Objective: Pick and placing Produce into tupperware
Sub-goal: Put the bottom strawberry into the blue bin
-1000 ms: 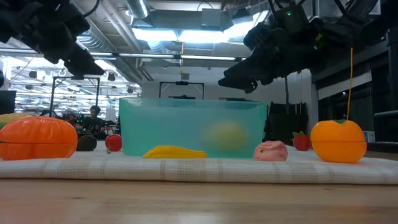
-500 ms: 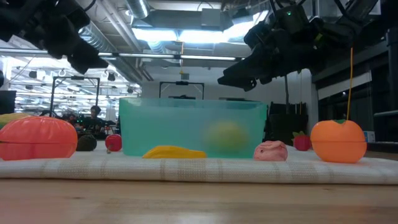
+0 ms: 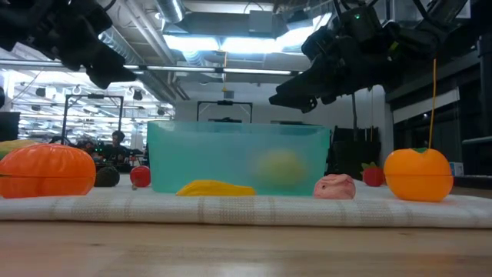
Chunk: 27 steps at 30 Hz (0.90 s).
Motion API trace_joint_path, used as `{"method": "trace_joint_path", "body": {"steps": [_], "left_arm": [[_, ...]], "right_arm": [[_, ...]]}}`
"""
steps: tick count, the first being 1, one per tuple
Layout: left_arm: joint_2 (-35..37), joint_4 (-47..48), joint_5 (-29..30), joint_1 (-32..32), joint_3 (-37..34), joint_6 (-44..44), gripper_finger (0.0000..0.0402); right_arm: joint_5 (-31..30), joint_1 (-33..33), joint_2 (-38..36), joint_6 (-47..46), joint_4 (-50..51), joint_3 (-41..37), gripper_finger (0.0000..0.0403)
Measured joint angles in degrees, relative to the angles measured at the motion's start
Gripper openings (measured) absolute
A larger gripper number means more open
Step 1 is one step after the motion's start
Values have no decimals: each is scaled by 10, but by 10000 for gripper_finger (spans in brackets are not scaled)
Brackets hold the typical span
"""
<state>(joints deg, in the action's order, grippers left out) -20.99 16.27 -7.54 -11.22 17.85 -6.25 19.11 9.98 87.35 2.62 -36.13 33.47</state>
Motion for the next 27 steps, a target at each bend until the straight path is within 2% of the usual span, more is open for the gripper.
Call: {"method": "trace_joint_path", "body": {"steps": [4,8,10,13,18,22,27], "left_arm": [[0,3,26,0,0,-10,283],[0,10,104,0,0,-20,322],[0,11,106,1,0,-21,333],[-4,11,85,8,0,-28,340],[-30,9,84,30,0,-88,341],[-69,5,84,67,0,-88,342],[-124,45,113,115,40,-111,342]], "right_arm": [[0,0,0,0,0,0,227],[0,0,0,0,0,0,227],[0,0,0,0,0,0,227],[0,0,0,5,0,0,227],[0,0,0,8,0,0,227],[0,0,0,8,0,0,227],[0,0,0,9,1,0,227]]}}
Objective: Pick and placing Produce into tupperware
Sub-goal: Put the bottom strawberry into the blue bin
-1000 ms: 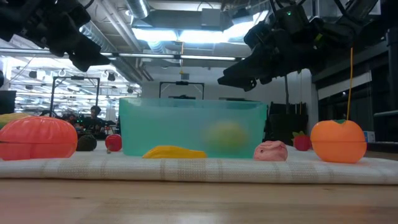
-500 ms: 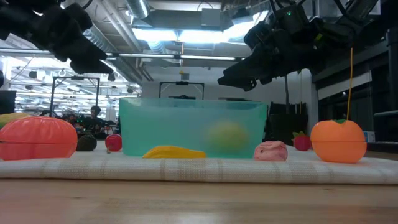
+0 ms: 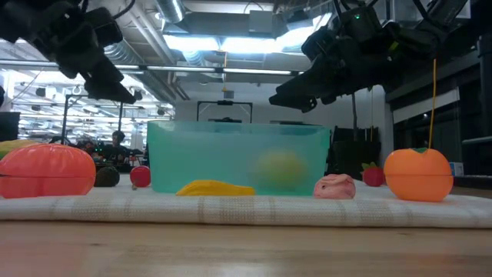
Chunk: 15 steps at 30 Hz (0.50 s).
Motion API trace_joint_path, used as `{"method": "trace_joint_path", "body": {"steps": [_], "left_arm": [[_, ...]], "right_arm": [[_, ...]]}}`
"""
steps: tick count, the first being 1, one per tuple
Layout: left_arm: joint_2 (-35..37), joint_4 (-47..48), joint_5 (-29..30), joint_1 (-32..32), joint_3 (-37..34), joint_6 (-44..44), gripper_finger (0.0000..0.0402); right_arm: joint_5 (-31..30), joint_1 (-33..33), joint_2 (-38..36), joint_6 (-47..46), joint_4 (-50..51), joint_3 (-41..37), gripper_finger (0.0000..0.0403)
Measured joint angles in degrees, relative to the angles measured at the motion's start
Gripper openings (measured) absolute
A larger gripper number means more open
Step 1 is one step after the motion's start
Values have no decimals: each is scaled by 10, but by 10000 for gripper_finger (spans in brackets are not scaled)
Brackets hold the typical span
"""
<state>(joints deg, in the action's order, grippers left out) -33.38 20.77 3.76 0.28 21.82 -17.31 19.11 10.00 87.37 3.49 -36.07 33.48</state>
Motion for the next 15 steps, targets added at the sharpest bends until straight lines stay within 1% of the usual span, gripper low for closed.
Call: {"method": "trace_joint_path", "body": {"steps": [6,10,12,15], "left_arm": [[-67,166,46,47,75,-66,342],[-115,260,73,72,103,-102,342],[-138,281,75,83,111,-106,342],[-164,285,75,102,117,-84,342]], "right_arm": [[0,0,0,0,4,0,227],[0,0,0,1,5,0,227],[0,0,0,2,5,0,227],[0,0,0,2,5,0,227]]}}
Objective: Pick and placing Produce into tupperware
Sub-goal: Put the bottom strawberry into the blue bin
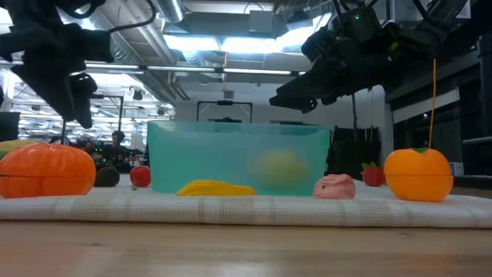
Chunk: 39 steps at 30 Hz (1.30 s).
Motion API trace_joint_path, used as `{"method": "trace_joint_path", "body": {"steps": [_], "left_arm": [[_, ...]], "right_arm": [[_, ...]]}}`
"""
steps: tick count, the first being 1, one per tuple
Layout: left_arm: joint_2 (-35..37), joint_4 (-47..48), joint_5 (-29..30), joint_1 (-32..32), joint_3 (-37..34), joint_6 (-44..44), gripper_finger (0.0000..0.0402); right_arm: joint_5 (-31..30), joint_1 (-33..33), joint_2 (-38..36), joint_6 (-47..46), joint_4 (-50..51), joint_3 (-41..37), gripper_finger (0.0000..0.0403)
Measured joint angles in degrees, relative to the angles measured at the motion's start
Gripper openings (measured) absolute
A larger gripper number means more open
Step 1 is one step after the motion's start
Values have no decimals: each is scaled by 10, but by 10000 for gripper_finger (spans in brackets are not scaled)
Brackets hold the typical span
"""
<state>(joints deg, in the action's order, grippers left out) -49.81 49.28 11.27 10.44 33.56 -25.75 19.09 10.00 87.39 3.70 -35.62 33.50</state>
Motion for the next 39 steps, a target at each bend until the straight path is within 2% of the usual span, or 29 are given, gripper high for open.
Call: {"method": "trace_joint_path", "body": {"steps": [3,11,39], "left_arm": [[-20,26,-7,21,10,2,342],[-39,87,-18,54,19,-70,341],[-38,66,-14,58,19,-70,341]], "right_arm": [[0,0,0,0,0,0,227],[0,0,0,15,0,0,227],[0,0,0,10,8,0,227]]}}
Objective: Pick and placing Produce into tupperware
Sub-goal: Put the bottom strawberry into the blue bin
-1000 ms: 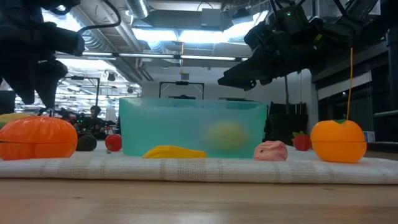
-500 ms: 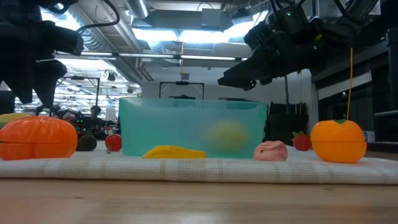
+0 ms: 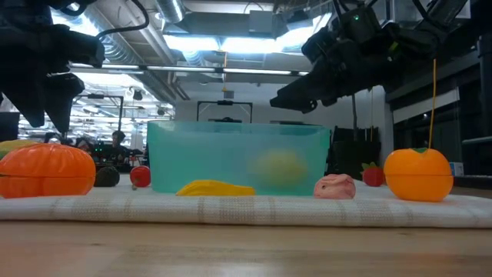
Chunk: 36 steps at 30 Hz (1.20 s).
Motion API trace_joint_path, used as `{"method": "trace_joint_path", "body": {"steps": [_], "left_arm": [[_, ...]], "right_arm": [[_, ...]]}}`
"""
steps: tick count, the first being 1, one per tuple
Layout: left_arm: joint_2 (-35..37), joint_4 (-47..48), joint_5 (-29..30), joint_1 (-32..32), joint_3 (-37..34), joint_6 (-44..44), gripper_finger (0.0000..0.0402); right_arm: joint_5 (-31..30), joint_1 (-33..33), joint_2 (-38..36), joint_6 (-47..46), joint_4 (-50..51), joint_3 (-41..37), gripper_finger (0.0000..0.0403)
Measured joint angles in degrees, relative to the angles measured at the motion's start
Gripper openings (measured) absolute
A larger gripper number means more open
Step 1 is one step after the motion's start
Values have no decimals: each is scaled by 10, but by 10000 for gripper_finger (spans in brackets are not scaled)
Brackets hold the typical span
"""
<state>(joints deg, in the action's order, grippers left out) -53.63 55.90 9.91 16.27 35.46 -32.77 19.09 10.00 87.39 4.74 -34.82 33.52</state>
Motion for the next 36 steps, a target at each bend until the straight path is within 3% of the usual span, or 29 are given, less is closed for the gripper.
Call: {"method": "trace_joint_path", "body": {"steps": [20,36], "left_arm": [[0,-6,13,0,-2,-27,341],[-34,-85,27,0,-87,-26,341]], "right_arm": [[0,0,0,1,5,0,227],[0,0,0,1,4,0,227]]}}
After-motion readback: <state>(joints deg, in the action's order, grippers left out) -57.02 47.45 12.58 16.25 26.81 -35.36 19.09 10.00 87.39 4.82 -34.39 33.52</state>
